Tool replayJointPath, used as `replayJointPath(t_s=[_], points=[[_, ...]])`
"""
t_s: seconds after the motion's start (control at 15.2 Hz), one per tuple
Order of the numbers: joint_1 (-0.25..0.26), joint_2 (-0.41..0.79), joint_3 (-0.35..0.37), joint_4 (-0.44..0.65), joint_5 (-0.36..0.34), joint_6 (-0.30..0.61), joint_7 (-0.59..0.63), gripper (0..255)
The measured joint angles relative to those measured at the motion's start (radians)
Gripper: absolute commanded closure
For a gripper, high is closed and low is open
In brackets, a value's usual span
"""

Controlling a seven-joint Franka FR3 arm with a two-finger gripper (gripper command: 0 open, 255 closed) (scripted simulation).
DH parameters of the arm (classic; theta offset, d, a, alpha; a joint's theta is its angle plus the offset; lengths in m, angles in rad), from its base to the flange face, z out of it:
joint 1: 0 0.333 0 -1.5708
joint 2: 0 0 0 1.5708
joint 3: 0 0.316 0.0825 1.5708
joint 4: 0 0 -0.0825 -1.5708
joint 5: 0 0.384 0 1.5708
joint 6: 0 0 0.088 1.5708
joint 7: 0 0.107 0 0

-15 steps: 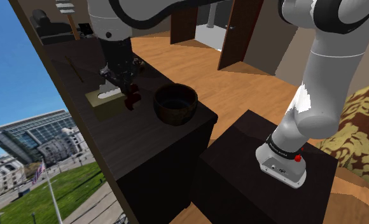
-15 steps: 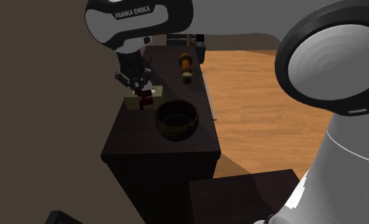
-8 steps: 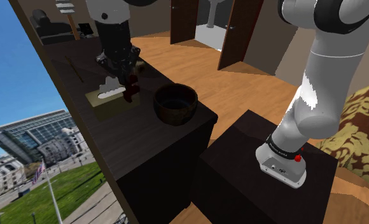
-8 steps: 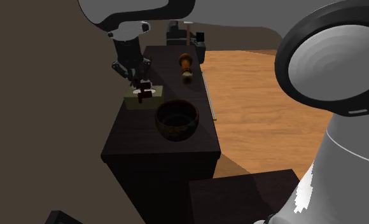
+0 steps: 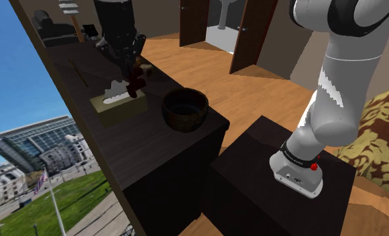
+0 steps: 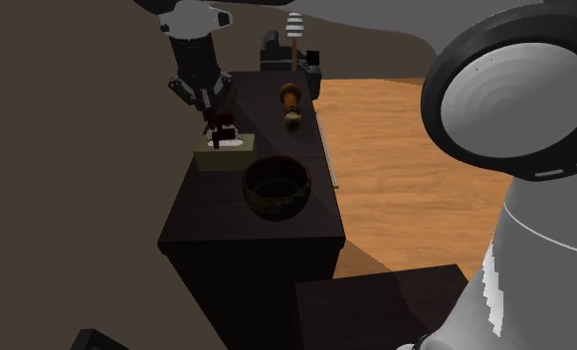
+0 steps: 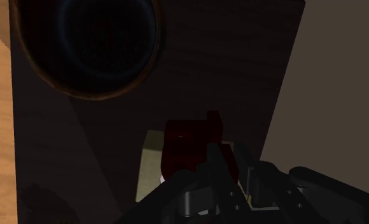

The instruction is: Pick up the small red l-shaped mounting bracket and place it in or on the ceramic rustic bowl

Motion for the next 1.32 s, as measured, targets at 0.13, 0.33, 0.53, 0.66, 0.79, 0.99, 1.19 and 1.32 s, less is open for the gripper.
replayJointPath(t_s=[0.13, 0.33, 0.53, 0.66, 0.79, 0.99, 1.19, 1.32], points=[[-0.007, -0.018, 0.001, 0.001, 0.009, -0.017, -0.006, 255], [-0.061, -0.140, -0.004, -0.130, 0.069, 0.008, -0.051, 255], [-0.111, -0.280, -0.026, -0.276, 0.138, 0.032, -0.117, 255], [-0.131, -0.370, -0.047, -0.361, 0.180, 0.038, -0.161, 255], [-0.142, -0.446, -0.068, -0.425, 0.212, 0.033, -0.198, 255], [-0.153, -0.560, -0.111, -0.533, 0.252, 0.035, -0.261, 255], [-0.153, -0.585, -0.119, -0.593, 0.262, 0.069, -0.274, 255], [-0.150, -0.590, -0.116, -0.625, 0.264, 0.097, -0.273, 255]])
